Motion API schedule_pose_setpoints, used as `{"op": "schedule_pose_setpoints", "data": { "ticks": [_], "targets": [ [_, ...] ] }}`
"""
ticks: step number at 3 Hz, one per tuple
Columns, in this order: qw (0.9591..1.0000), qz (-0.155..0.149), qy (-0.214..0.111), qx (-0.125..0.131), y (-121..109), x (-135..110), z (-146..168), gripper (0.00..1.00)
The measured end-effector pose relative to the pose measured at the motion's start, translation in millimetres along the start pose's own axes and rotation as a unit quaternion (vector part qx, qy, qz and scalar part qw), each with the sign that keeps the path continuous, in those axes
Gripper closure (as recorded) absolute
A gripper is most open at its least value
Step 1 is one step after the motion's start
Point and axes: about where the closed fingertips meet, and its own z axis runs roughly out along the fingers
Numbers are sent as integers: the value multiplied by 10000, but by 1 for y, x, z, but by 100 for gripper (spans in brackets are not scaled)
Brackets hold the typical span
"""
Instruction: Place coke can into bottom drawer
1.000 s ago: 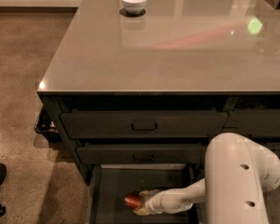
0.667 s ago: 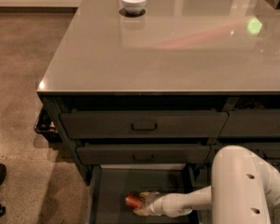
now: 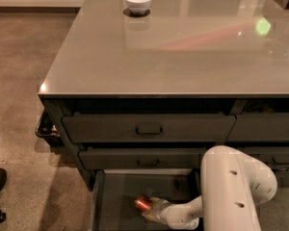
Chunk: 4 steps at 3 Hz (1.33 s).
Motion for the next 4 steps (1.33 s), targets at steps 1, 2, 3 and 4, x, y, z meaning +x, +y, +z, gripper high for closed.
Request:
{"op": "schedule_pose_setpoints", "data": {
  "ticks": [1, 2, 3, 4],
  "targets": [
    [9979, 263, 116, 581, -24, 4, 4, 100],
    [9955, 400, 113, 846, -45, 3, 9, 100],
    [9925, 877, -57, 848, -52, 11, 20, 100],
    [9925, 877, -57, 848, -52, 10, 19, 100]
  ]
}}
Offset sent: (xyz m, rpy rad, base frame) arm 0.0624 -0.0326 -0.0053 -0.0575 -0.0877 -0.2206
